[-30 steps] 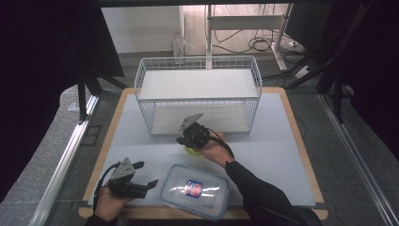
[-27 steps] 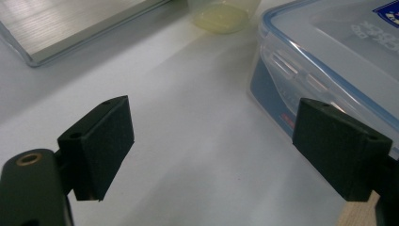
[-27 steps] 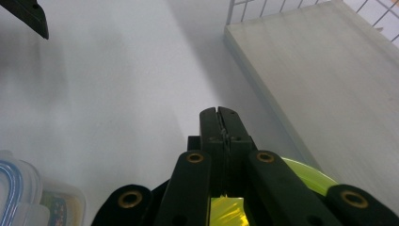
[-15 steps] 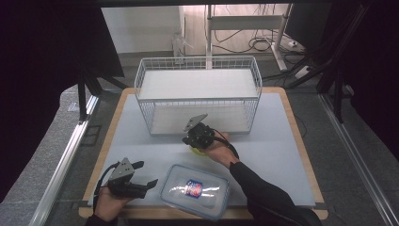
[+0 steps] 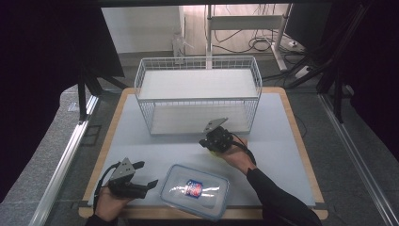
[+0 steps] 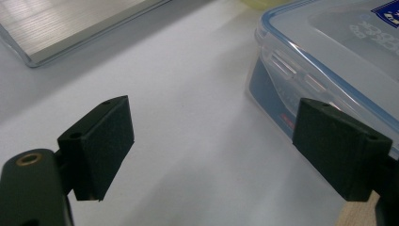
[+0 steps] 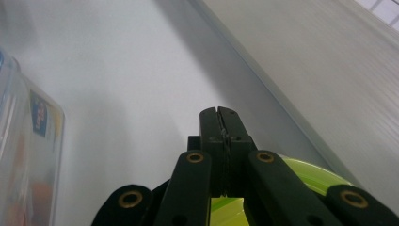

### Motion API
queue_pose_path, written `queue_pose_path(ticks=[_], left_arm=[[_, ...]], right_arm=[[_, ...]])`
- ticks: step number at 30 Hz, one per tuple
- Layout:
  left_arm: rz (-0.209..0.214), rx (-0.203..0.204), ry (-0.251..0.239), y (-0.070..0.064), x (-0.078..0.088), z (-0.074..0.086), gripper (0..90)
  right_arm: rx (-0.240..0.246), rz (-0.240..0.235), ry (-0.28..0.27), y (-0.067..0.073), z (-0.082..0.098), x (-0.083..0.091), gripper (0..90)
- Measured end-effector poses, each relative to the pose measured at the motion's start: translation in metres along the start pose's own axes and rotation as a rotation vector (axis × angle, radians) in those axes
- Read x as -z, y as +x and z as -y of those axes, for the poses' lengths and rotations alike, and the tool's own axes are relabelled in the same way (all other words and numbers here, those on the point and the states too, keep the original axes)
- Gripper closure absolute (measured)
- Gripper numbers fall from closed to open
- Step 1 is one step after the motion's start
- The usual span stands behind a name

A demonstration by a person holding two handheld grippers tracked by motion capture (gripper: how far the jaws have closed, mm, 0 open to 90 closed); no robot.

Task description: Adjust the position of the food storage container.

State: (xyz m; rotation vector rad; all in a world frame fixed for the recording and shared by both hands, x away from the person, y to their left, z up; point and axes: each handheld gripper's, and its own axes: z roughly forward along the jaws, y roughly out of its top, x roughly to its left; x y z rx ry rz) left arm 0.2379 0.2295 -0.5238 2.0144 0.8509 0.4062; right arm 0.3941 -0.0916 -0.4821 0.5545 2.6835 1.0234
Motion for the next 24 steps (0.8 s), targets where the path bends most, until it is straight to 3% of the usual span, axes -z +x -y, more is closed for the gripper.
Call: queue_pose_path(ticks=[24], left_arm=[[0.004, 0.007, -0.001, 0.0, -0.001, 0.0, 13.4]], right_arm=[[-0.073, 0.065, 0.01, -0.019, 0.047, 0.047, 90.0]])
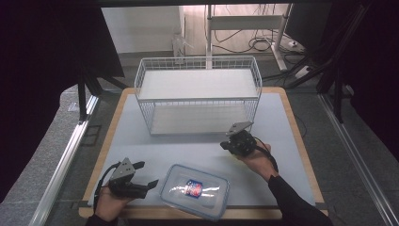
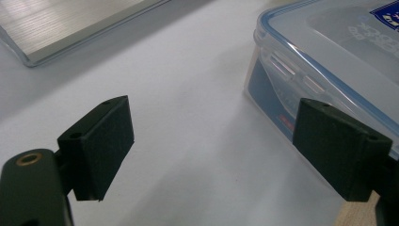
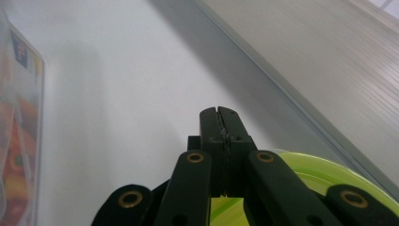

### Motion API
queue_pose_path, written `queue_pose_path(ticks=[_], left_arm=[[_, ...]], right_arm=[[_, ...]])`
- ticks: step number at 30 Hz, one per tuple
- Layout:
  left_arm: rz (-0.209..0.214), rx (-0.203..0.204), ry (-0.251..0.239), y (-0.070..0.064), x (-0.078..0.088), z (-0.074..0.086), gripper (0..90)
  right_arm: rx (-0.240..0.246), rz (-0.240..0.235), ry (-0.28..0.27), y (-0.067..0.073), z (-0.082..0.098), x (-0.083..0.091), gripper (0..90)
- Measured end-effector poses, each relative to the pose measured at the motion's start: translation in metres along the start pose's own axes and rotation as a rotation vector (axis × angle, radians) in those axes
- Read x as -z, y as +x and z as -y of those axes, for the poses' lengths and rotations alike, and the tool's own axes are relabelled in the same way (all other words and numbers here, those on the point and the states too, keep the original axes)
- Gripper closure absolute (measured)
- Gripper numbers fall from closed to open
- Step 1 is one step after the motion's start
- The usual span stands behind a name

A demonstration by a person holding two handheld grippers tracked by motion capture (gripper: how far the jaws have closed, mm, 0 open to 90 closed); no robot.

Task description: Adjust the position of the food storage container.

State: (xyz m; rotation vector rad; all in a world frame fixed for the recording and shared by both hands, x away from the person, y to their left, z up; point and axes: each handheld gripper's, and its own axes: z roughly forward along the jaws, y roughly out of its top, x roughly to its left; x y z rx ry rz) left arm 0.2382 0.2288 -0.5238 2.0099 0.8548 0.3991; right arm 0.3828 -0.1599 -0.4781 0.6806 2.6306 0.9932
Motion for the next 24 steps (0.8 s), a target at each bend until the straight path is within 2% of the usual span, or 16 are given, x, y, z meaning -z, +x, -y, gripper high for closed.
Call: queue_pose_path(ticks=[10, 11, 13, 17, 20, 24], left_arm=[[0.006, 0.005, -0.001, 0.0, 0.0, 0.0, 13.5], [0.006, 0.005, 0.0, 0.0, 0.0, 0.0, 13.6], [0.006, 0.006, 0.001, -0.001, 0.0, -0.001, 13.7], [0.016, 0.015, 0.001, -0.001, 0.0, -0.001, 15.4], [0.03, 0.026, 0.001, -0.001, 0.001, -0.002, 20.5], [0.048, 0.031, 0.0, -0.002, 0.003, -0.003, 28.4]], right_arm=[[-0.041, 0.044, 0.016, -0.013, 0.023, 0.024, 89.9], [-0.059, 0.042, 0.015, -0.015, 0.026, 0.027, 89.9], [-0.057, 0.047, 0.013, -0.015, 0.027, 0.029, 89.9], [-0.062, 0.028, -0.031, -0.009, 0.024, 0.038, 89.9], [-0.065, 0.01, -0.059, 0.001, 0.023, 0.046, 89.6], [-0.077, -0.004, -0.078, 0.016, 0.032, 0.054, 88.9]])
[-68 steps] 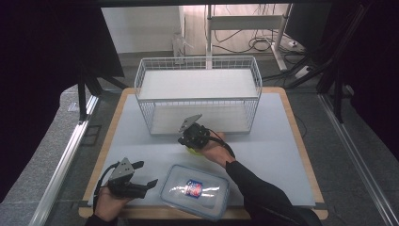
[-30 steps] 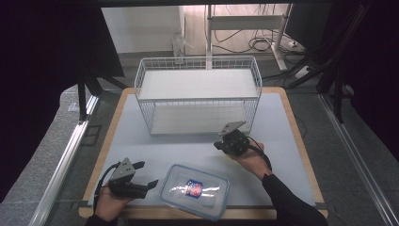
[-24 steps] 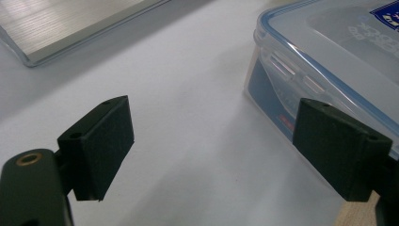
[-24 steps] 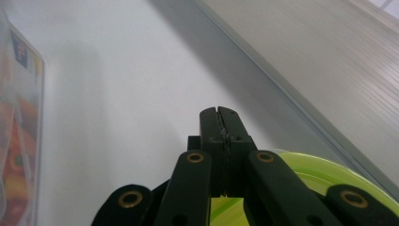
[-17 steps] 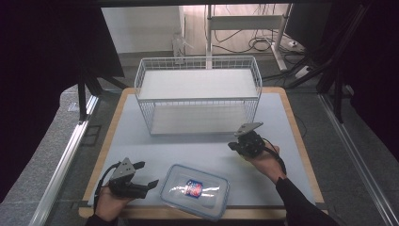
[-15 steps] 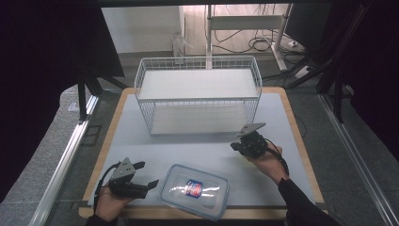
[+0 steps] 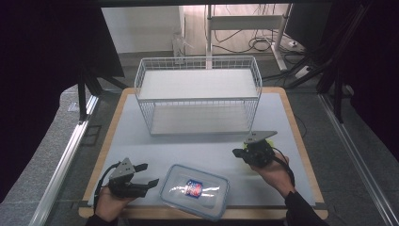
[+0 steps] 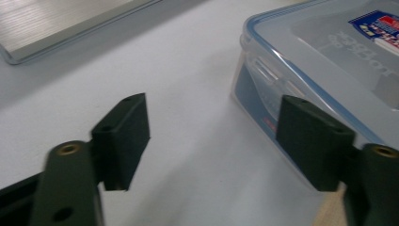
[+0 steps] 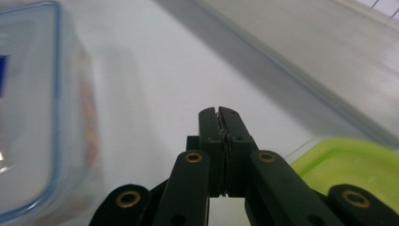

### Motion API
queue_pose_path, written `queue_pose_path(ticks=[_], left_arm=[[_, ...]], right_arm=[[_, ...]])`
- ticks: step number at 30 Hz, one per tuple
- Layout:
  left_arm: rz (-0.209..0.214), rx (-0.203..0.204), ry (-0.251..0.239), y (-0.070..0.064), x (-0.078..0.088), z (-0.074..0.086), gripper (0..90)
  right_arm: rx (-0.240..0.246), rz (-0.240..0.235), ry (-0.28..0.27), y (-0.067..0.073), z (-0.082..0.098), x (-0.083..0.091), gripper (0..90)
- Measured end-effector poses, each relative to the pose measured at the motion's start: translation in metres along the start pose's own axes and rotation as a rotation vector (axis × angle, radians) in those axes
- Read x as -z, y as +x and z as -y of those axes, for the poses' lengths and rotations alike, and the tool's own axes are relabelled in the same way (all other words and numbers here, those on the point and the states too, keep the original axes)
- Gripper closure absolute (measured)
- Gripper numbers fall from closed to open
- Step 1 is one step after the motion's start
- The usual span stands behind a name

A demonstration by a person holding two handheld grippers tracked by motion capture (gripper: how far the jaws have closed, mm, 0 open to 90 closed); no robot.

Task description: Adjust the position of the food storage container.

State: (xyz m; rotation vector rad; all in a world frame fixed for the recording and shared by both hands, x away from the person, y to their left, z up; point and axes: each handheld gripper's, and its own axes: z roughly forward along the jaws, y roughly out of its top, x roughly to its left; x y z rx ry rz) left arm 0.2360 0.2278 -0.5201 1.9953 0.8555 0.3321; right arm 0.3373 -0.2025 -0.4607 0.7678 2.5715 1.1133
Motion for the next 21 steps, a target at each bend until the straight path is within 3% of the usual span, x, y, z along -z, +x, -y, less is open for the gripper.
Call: queue_pose_path(ticks=[2, 3, 5, 6, 8, 9, 10, 11, 15, 17, 20, 21], left_arm=[[0.01, 0.002, 0.0, -0.001, 0.0, -0.001, 33.4], [0.018, 0.001, 0.001, -0.001, 0.0, -0.001, 40.3], [0.036, -0.001, 0.002, -0.002, 0.0, -0.001, 43.0], [0.047, 0.0, 0.005, -0.003, 0.0, -0.002, 51.0], [0.079, -0.007, 0.015, -0.004, -0.001, -0.002, 55.2], [0.087, -0.01, 0.02, -0.005, -0.002, -0.002, 64.1], [0.097, -0.017, 0.028, -0.006, -0.003, -0.003, 64.1], [0.116, -0.018, 0.036, -0.007, -0.004, -0.003, 73.8], [0.139, -0.031, 0.075, -0.01, -0.009, -0.003, 82.9], [0.153, -0.033, 0.09, -0.012, -0.011, -0.004, 86.9], [0.163, -0.033, 0.097, -0.014, -0.013, -0.004, 88.1], [0.156, -0.034, 0.105, -0.015, -0.014, -0.005, 88.1]], right_arm=[[-0.003, -0.001, -0.011, 0.009, 0.008, 0.005, 88.4], [-0.011, -0.011, -0.019, 0.017, 0.016, 0.01, 88.1], [-0.015, -0.016, -0.022, 0.022, 0.021, 0.012, 88.1], [-0.025, -0.026, -0.022, 0.03, 0.03, 0.016, 88.1], [-0.031, -0.03, -0.022, 0.034, 0.034, 0.017, 88.1], [-0.038, -0.038, -0.02, 0.04, 0.039, 0.02, 88.1], [-0.037, -0.042, -0.018, 0.043, 0.042, 0.021, 88.1], [-0.036, -0.048, -0.011, 0.052, 0.049, 0.025, 88.1], [-0.038, -0.064, -0.009, 0.063, 0.057, 0.029, 88.2], [-0.045, -0.099, 0.01, 0.076, 0.065, 0.029, 88.2], [-0.051, -0.123, 0.023, 0.082, 0.069, 0.027, 88.2], [-0.035, -0.15, 0.038, 0.09, 0.07, 0.023, 88.1]])
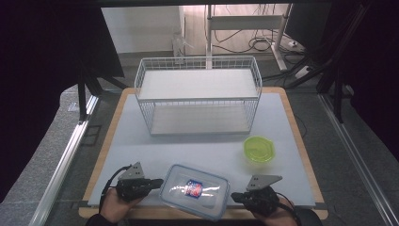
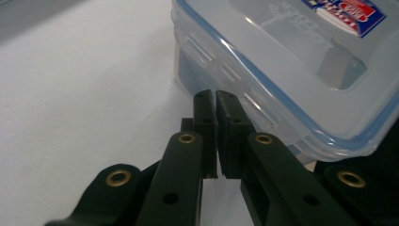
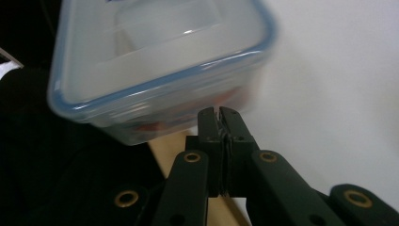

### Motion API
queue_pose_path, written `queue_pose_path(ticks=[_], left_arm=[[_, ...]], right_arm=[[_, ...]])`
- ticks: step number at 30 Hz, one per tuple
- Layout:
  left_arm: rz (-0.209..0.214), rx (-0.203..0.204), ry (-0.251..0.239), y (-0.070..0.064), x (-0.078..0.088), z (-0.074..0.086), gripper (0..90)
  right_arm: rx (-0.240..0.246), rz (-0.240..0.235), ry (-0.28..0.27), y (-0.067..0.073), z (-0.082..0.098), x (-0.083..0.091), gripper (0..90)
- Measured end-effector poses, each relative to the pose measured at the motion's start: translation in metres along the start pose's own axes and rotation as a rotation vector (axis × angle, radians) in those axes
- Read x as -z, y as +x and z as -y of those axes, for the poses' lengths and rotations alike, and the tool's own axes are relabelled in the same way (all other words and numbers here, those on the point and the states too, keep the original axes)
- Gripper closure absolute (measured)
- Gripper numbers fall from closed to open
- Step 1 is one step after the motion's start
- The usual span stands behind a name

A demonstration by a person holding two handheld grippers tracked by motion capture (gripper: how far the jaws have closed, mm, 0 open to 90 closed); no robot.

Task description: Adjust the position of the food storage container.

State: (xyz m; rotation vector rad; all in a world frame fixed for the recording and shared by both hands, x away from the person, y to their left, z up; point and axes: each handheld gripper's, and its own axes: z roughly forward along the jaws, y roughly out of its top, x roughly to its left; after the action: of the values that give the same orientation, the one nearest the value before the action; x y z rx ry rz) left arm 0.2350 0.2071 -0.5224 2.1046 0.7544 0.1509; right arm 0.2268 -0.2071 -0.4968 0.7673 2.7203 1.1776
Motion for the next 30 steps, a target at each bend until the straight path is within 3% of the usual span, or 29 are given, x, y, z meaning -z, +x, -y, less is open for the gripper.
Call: queue_pose_path(ticks=[3, 6, 16, 18, 22, 24, 26, 30], left_arm=[[0.001, 0.021, 0.016, 0.0, -0.003, -0.001, 89.0], [-0.015, 0.023, 0.033, -0.001, -0.007, -0.002, 90.0], [-0.065, 0.09, 0.027, 0.0, -0.016, -0.011, 90.0], [-0.054, 0.1, 0.021, 0.0, -0.017, -0.013, 90.0], [-0.056, 0.136, 0.018, 0.001, -0.018, -0.016, 90.0], [-0.083, 0.126, 0.032, 0.0, -0.018, -0.017, 89.1], [-0.109, 0.119, 0.044, -0.001, -0.015, -0.015, 88.0], [-0.128, 0.107, 0.075, -0.004, -0.005, -0.004, 87.5]], right_arm=[[0.015, -0.023, 0.009, 0.008, -0.002, -0.005, 88.1], [0.019, -0.015, 0.021, 0.009, -0.003, -0.008, 88.9], [-0.026, 0.045, 0.016, -0.004, -0.009, -0.011, 90.0], [-0.021, 0.067, 0.037, -0.005, -0.009, -0.015, 90.0], [-0.058, 0.066, 0.023, -0.009, -0.01, -0.015, 90.0], [-0.086, 0.04, 0.018, -0.011, -0.008, -0.015, 89.9], [-0.086, 0.048, 0.028, -0.011, -0.005, -0.014, 89.8], [-0.091, 0.031, 0.022, -0.007, -0.002, -0.009, 89.8]])
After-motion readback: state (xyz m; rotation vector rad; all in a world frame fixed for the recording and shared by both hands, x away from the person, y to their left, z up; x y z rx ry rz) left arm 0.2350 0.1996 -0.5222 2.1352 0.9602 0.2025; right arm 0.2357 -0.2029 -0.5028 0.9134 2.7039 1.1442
